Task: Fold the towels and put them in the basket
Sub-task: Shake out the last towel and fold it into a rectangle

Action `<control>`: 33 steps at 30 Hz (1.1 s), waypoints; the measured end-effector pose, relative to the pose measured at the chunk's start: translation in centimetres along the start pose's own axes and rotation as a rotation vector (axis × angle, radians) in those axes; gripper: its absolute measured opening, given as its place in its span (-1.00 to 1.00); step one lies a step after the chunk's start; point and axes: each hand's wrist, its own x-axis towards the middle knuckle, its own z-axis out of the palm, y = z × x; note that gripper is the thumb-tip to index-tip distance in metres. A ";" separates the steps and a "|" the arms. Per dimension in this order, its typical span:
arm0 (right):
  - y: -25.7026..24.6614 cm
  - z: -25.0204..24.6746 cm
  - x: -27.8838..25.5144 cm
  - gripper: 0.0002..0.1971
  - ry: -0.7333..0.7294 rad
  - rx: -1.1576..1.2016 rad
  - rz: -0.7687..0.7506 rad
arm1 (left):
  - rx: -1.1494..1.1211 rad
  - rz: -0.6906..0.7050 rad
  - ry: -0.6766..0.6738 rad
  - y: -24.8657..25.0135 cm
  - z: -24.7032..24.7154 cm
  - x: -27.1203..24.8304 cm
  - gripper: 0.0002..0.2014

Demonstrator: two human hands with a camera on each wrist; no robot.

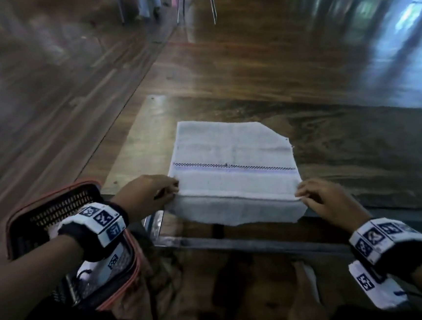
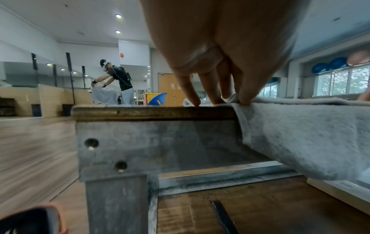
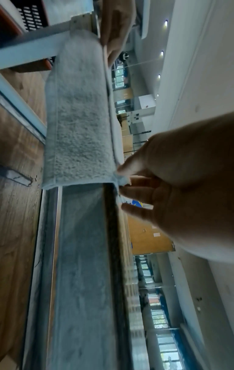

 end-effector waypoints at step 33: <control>3.3 -2.0 2.0 -0.82 0.231 -0.039 -0.260 | 0.301 0.197 0.167 0.6 -1.0 1.6 -0.89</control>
